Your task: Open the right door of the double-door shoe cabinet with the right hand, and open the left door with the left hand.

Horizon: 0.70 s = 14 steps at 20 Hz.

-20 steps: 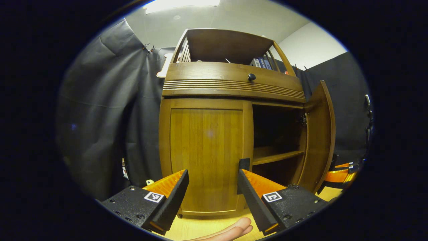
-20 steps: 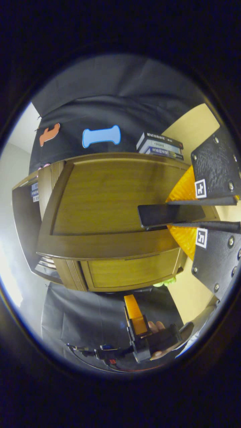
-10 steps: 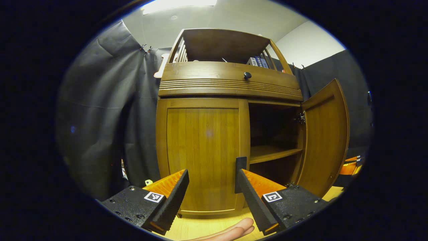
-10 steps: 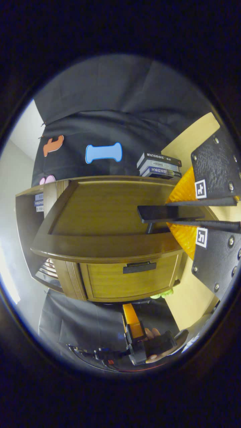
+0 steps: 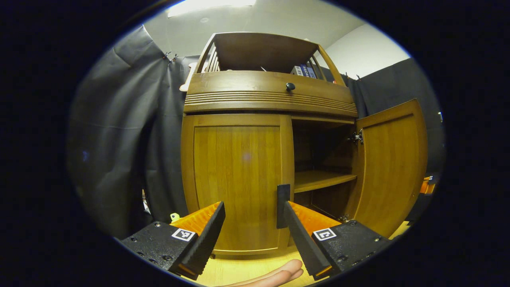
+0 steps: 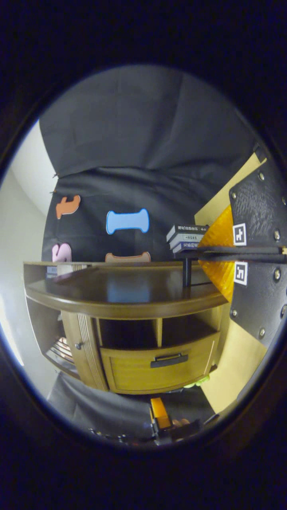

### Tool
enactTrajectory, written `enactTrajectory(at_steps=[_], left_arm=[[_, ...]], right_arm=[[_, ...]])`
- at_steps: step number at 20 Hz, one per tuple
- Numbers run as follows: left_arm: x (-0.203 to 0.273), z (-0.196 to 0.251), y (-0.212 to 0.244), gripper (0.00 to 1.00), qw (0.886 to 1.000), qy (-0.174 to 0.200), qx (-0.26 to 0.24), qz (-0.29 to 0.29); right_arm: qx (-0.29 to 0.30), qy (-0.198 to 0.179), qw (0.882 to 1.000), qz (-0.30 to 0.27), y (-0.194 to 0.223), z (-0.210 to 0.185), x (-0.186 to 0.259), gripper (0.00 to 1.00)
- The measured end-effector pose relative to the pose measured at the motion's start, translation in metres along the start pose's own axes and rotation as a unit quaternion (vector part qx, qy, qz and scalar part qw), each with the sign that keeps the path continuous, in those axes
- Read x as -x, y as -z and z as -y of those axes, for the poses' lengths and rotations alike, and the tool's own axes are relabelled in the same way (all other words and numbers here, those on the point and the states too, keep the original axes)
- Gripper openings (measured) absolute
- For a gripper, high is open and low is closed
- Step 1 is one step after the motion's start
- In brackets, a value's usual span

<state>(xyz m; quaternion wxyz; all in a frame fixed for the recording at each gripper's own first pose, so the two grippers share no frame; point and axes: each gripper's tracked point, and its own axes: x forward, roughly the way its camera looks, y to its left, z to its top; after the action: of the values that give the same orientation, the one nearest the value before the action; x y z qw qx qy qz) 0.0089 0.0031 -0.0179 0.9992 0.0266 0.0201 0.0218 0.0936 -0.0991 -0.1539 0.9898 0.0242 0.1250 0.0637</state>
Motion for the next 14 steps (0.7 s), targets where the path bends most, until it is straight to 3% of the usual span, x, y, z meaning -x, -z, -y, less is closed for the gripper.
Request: enactTrajectory(at_steps=[10,14], left_arm=[[-0.029,0.031,0.016,0.92,0.999,0.029,0.017,-0.009],[-0.063,0.044,0.039,0.92,0.999,0.035,0.022,-0.029]], right_arm=[[0.006,-0.082,0.997,0.006,-0.007,0.038,-0.015,0.01],[0.010,-0.081,0.997,0.001,-0.003,0.039,-0.012,0.01]])
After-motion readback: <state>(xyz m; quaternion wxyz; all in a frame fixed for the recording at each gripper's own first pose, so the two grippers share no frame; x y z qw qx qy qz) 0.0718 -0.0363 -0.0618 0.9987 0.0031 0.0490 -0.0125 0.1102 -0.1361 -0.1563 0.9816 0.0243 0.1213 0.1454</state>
